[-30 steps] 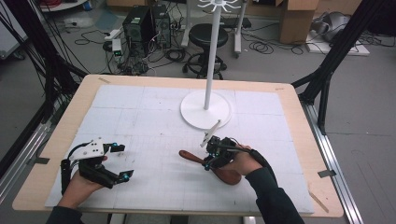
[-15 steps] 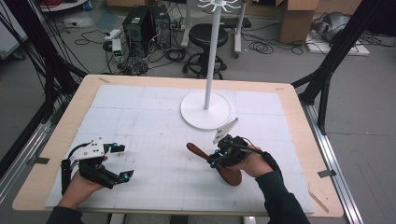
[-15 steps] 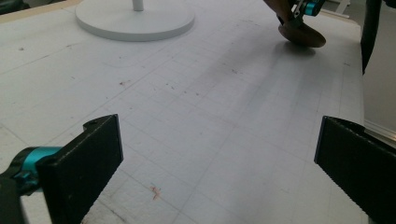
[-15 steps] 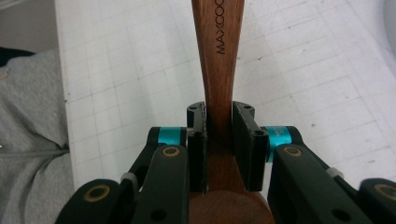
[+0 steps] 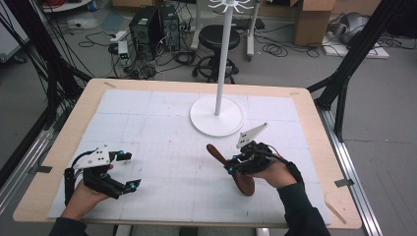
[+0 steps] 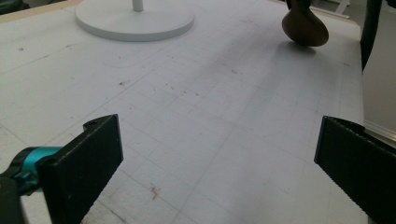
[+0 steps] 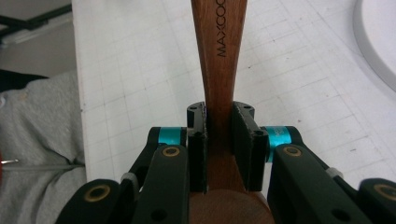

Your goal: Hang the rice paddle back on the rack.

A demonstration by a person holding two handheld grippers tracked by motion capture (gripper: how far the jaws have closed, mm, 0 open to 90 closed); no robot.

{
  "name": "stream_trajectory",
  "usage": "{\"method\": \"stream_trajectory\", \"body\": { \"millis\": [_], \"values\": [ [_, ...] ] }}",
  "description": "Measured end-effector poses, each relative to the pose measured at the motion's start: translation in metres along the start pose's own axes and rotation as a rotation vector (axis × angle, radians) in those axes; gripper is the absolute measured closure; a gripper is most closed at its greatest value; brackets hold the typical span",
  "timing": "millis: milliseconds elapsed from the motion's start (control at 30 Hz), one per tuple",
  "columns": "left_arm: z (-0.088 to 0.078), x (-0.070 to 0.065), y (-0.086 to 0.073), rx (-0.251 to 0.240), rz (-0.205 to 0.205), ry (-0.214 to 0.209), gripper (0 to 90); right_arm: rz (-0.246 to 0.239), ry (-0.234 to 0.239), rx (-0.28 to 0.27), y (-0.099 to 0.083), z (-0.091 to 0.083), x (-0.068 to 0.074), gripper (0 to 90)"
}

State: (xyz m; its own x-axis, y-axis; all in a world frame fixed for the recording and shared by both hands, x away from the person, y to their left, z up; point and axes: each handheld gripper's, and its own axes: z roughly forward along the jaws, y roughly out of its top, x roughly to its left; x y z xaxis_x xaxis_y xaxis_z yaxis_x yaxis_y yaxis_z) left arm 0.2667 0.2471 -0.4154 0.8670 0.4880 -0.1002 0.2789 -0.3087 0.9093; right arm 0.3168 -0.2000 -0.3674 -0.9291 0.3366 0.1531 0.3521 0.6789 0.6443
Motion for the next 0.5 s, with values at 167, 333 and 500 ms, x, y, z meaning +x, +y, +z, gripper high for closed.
{"method": "stream_trajectory", "body": {
  "millis": [167,333,500],
  "values": [
    [0.0,0.0,0.0,-0.001,-0.003,0.001,1.7,0.02,-0.001,-0.045,-0.004,-0.008,-0.002,77.1],
    [0.0,-0.001,0.0,-0.002,-0.004,0.0,1.7,0.035,-0.01,-0.078,-0.008,-0.015,-0.004,77.2],
    [0.0,-0.001,0.0,0.001,-0.001,-0.003,1.7,0.059,-0.021,-0.117,-0.01,-0.022,-0.006,77.3]
  ]
}}
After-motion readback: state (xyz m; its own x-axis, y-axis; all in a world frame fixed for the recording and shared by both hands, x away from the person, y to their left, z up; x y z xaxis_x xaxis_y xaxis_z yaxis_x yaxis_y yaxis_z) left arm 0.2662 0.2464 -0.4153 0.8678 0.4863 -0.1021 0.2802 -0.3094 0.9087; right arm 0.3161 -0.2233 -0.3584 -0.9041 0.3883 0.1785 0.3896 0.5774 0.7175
